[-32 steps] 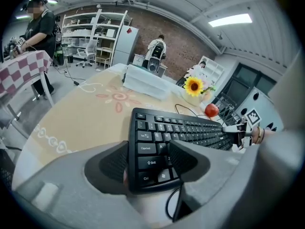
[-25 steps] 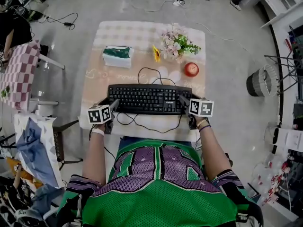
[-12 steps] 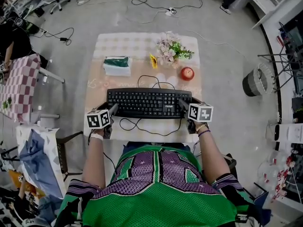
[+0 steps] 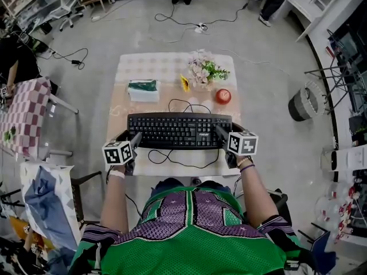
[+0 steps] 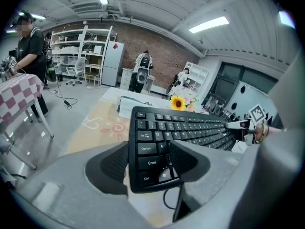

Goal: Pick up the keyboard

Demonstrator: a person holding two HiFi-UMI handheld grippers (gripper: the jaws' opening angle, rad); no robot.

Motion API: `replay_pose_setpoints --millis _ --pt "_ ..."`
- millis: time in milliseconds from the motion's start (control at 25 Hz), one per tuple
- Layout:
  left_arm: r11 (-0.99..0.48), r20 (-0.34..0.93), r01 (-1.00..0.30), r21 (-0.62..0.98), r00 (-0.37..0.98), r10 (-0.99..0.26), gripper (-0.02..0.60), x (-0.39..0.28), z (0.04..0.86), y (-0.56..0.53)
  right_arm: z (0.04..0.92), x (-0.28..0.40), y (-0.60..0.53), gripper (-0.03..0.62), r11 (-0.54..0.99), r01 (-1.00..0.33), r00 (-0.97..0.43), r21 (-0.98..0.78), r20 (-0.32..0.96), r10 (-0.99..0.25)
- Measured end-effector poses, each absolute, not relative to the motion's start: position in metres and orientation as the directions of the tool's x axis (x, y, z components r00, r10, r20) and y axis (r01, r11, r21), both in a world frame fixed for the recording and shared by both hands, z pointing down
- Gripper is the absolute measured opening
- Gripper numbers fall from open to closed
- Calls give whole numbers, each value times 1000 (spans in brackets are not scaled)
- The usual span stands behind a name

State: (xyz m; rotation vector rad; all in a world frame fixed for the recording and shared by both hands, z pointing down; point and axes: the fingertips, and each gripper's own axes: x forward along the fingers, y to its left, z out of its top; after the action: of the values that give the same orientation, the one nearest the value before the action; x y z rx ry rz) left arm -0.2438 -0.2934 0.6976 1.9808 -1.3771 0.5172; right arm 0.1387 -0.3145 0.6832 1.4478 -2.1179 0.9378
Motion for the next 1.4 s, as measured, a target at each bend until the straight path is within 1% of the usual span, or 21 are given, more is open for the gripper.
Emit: replay_pose_setpoints --millis 440,840,1120,1400 --pt "-287 564 -923 258 385 -731 267 -254 651 -280 638 130 -284 284 228 -935 -350 -272 593 -726" --pt "-351 459 -913 209 408 -789 267 -242 583 -284 577 141 -278 284 258 -937 -345 -238 491 -800" --pt "-363 398 -918 158 395 -828 267 -236 531 -287 531 147 -282 284 289 -930 -361 -228 413 -836" --pt "-349 335 -926 142 377 -863 267 -233 493 -286 485 150 -289 282 331 -925 -376 -185 337 -863"
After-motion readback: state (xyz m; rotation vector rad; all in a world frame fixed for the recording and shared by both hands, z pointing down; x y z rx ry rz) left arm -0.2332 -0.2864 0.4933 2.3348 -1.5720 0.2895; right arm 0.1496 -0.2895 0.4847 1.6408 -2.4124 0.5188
